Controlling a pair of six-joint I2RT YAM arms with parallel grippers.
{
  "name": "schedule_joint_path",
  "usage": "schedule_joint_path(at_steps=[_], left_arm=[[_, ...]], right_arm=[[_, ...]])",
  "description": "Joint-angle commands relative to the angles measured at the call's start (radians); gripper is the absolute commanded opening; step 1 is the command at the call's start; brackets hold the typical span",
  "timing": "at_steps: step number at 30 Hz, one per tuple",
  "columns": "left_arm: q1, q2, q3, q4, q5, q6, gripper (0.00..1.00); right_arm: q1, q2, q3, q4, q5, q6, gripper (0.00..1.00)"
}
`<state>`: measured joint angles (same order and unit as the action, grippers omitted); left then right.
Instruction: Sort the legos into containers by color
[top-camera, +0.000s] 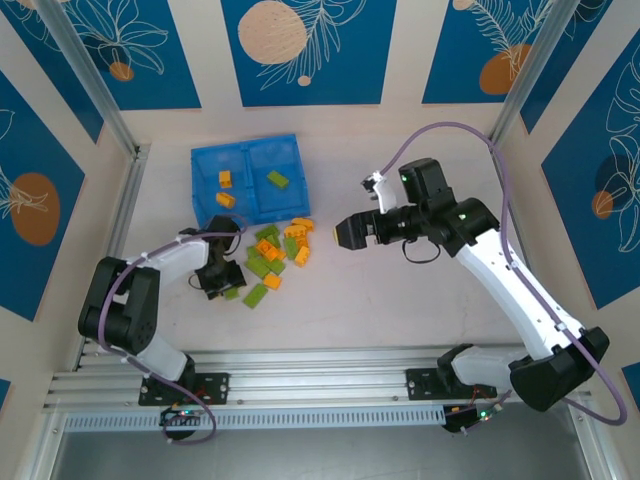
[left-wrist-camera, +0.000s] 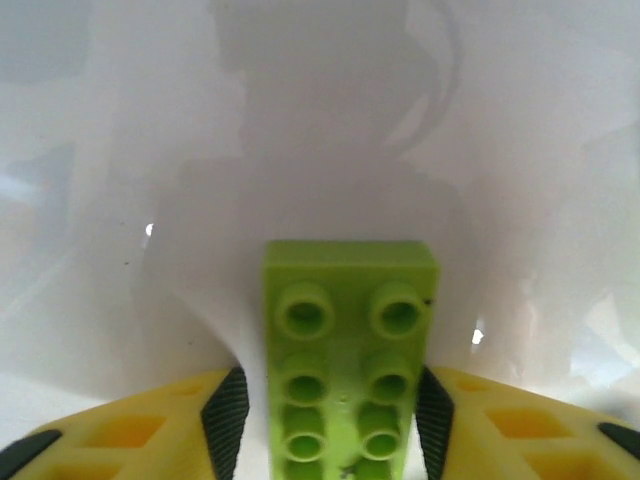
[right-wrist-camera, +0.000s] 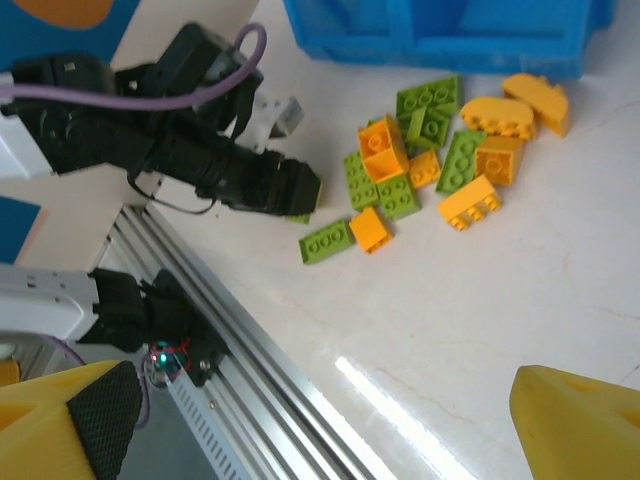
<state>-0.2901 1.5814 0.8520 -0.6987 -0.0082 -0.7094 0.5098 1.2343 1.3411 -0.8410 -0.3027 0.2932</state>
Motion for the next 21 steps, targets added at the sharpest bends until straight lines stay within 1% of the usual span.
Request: schedule_joint_path(at_steps=[1, 5, 8, 11, 14, 17, 21], left_arm=[[-0.001, 0.025, -0.018, -0.076, -0.056, 0.02, 0.45], [-0.001, -0.025, -0.008, -0.082, -0.053, 0.02, 0.33], [-0.002, -0.072, 0.052, -0.123, -0.038, 0.05, 0.27], [-0.01, -0.121, 0.17, -0.193, -0.047, 0.064, 0.26], [-0.037, -0.149, 0.328, -0.233, -0.069, 0.075, 0.26], [-0.073, -0.101, 0.508, -0.246, -0.096, 0.097, 0.27], [-0.108, 0.045, 0.728, -0.228, -0.144, 0.129, 0.27]], right_arm=[[0.034, 0.031, 0.047, -0.077, 0.004, -0.063, 0.97], [0.064, 0.049, 0.067, -0.088, 0.03, -0.071, 0.97], [0.074, 0.048, 0.069, -0.083, 0.043, -0.066, 0.97], [0.079, 0.047, 0.073, -0.081, 0.054, -0.064, 0.97], [0.079, 0.044, 0.076, -0.076, 0.073, -0.065, 0.97], [0.079, 0.042, 0.076, -0.066, 0.099, -0.058, 0.97], [0.079, 0.042, 0.075, -0.055, 0.146, -0.039, 0.97]])
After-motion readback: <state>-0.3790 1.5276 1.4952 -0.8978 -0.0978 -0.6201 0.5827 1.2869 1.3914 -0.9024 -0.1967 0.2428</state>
